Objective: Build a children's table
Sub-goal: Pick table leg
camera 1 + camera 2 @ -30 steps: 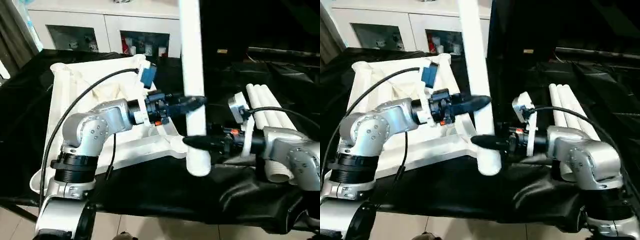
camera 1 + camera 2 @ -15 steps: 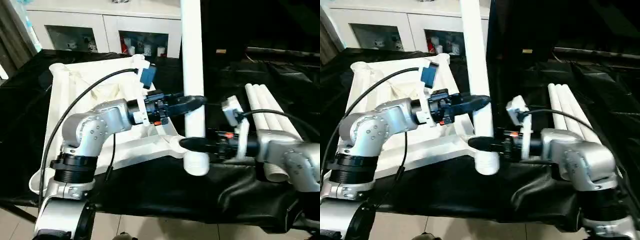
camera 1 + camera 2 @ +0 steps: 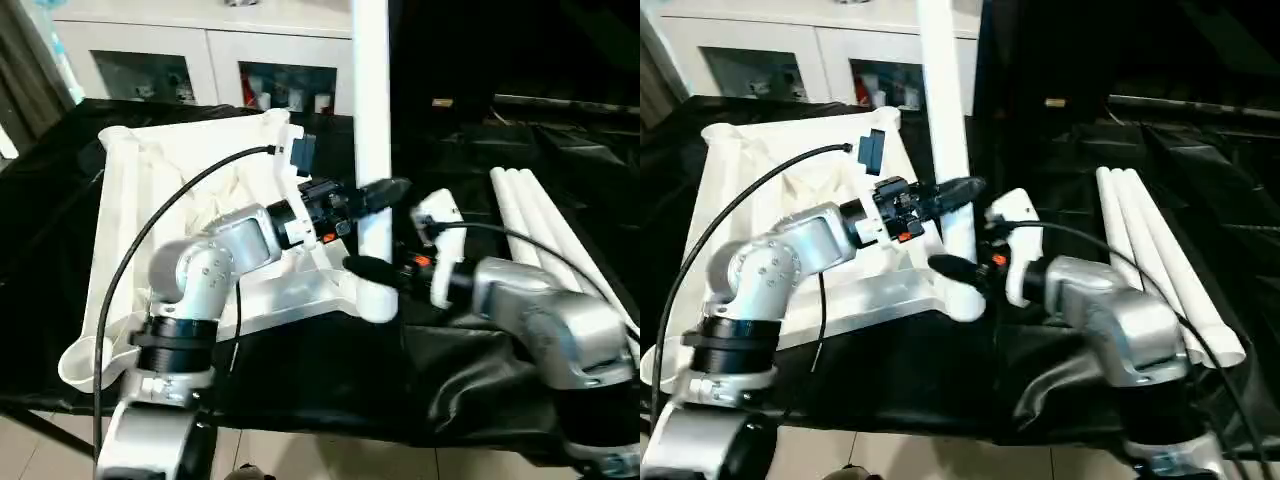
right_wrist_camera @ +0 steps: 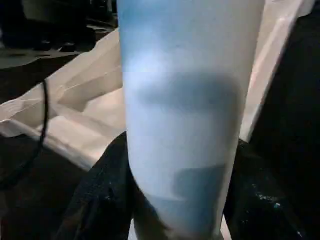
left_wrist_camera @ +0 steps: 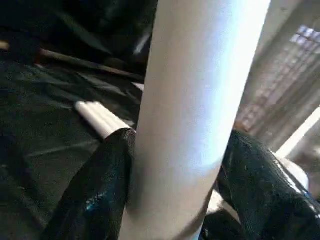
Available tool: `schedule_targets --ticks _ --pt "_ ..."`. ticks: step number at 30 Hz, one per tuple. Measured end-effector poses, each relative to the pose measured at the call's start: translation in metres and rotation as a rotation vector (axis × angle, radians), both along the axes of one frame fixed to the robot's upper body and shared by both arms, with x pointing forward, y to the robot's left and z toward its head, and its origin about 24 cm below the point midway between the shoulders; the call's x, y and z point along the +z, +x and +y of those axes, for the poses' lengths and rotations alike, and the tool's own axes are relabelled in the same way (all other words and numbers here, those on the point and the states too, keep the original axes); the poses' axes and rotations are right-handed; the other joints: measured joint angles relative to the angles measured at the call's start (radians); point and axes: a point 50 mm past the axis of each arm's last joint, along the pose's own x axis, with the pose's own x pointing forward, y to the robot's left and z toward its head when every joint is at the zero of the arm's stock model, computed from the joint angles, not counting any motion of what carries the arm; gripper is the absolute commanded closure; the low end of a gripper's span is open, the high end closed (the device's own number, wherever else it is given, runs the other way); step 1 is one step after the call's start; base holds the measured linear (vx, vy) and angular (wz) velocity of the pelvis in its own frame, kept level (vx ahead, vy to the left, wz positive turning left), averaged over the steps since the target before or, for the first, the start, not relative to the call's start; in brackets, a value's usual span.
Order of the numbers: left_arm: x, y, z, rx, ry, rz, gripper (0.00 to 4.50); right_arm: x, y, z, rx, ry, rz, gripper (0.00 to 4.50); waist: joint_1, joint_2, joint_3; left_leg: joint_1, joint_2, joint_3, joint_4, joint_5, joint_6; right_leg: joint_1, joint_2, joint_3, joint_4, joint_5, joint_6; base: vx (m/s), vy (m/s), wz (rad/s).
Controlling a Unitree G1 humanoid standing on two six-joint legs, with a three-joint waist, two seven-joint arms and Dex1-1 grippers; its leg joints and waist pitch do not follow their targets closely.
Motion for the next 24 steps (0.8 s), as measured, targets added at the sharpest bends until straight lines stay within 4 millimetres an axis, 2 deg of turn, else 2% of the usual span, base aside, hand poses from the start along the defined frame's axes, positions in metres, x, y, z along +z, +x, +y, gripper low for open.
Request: schedule_targets --ticks 1,6,7,14,16,19,22,24 --pt "-0.001 0.001 -0.001 0.023 0.011 0.003 1.86 0.0 0.002 0.0 -0.017 -0.005 -0.003 2.62 0.001 0.0 0.0 0.0 0.0 0.0 0.0 0.0 0.0 0.0 0.0 0.0 0.0 0.0 0.0 0.0 0.0 0.0" --pt "-0.003 0.008 -0.002 0.093 0.025 0.025 2.02 0.001 0.006 0.0 -0.065 -0.027 -0.019 2.62 0.0 0.0 0.0 0.0 0.0 0.0 0.0 0.0 0.0 0.0 0.0 0.0 0.0 0.0 0.0 0.0 0.0 0.0" --pt "-0.002 0.008 -0.001 0.099 0.023 0.022 2.28 0.002 0.007 0.001 -0.071 -0.026 -0.024 2.62 0.0 0.0 0.0 0.0 0.0 0.0 0.0 0.0 0.0 0.0 0.0 0.0 0.0 0.0 0.0 0.0 0.0 0.0" --pt "0.0 0.011 0.002 0.146 0.007 0.017 2.5 0.003 0.01 0.004 -0.088 -0.015 -0.071 2.62 -0.001 0.0 0.0 0.0 0.0 0.0 0.0 0.0 0.0 0.0 0.0 0.0 0.0 0.0 0.0 0.0 0.0 0.0" --pt "0.0 0.012 0.003 0.15 0.007 0.02 2.54 0.002 0.011 0.004 -0.087 -0.003 -0.067 1.92 -0.001 0.0 0.0 0.0 0.0 0.0 0.0 0.0 0.0 0.0 0.0 0.0 0.0 0.0 0.0 0.0 0.0 0.0" --pt "-0.002 0.013 0.005 0.149 0.014 0.026 2.54 0.006 0.011 0.002 -0.078 0.029 -0.07 1.89 0.001 0.0 0.0 0.0 0.0 0.0 0.0 0.0 0.0 0.0 0.0 0.0 0.0 0.0 0.0 0.0 0.0 0.0" --pt "-0.003 0.011 0.007 0.089 0.038 0.017 2.61 0.012 0.01 -0.004 -0.033 0.071 -0.073 1.5 0.001 0.0 0.0 0.0 0.0 0.0 0.0 0.0 0.0 0.0 0.0 0.0 0.0 0.0 0.0 0.0 0.0 0.0" --pt "-0.004 0.009 0.006 0.043 0.046 0.012 2.61 0.015 0.009 -0.01 -0.002 0.07 -0.075 1.49 0.002 0.0 0.0 0.0 0.0 0.0 0.0 0.0 0.001 0.0 0.0 0.0 0.0 0.0 0.0 0.0 0.0 0.0"
